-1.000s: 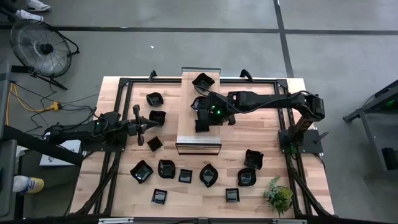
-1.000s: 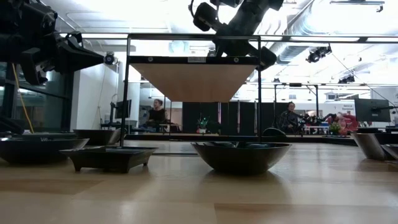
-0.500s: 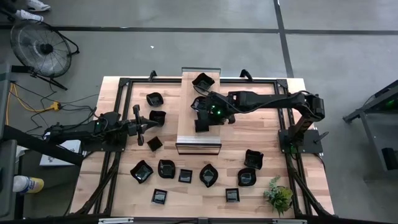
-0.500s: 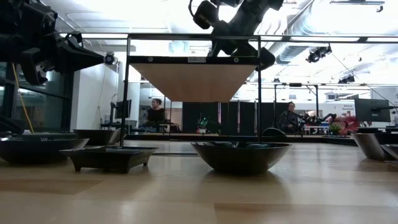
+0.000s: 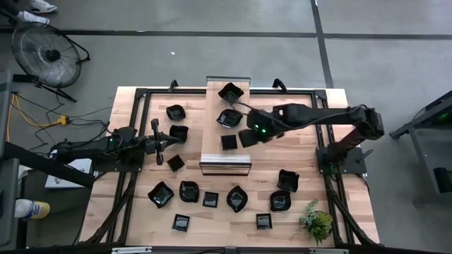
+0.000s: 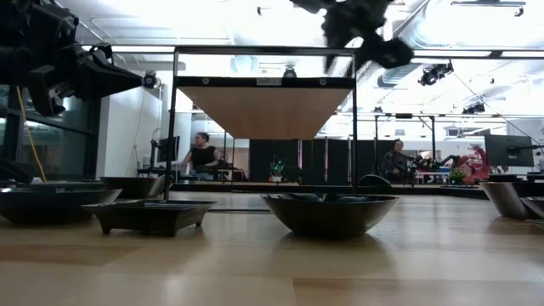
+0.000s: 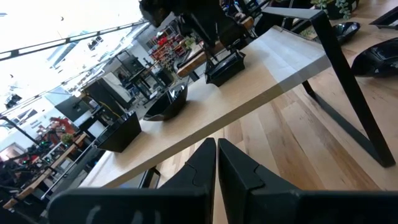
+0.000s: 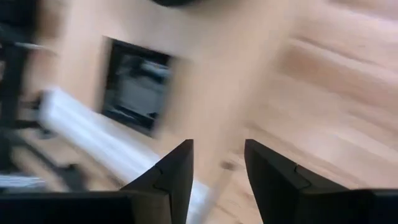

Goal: Pick & Place Mini shaped plates
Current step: Stack the distorted square plate on top of the stacked distorted square plates on the shelf

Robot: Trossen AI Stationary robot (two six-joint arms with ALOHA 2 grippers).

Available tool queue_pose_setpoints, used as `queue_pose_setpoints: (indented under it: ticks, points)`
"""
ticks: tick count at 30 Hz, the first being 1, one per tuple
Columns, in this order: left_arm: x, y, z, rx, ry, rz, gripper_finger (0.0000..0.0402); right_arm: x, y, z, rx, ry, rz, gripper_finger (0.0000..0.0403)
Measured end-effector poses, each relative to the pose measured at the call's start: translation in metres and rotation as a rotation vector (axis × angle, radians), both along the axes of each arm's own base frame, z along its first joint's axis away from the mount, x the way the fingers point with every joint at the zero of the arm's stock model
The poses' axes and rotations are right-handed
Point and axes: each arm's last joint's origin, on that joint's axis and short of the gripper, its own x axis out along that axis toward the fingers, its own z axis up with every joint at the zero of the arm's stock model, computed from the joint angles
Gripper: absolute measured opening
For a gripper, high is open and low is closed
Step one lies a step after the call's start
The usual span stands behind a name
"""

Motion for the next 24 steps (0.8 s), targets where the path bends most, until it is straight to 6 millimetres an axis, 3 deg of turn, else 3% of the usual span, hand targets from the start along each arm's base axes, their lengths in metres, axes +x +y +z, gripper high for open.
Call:
queue_pose_setpoints:
  ticks: [11, 17, 20, 24]
  points:
    - [0.000, 0.000, 0.000, 0.000, 0.000, 0.000, 0.0012, -0.058, 0.027, 0.010, -0.029, 0.356, 0.013, 0.0138]
    - [0.000, 0.000, 0.000, 0.000, 0.000, 0.000, 0.0012, -0.078, 0.034, 0.017, -0.009, 0.419, -0.033, 0.0138]
    - [0.000, 0.000, 0.000, 0.000, 0.000, 0.000, 0.0012, -0.086, 0.037, 0.010, 0.018, 0.422, -0.054, 0.0138]
    - [0.000, 0.000, 0.000, 0.000, 0.000, 0.000, 0.0012, -0.099, 0.043, -0.017, 0.111, 0.410, -0.075, 0.0138]
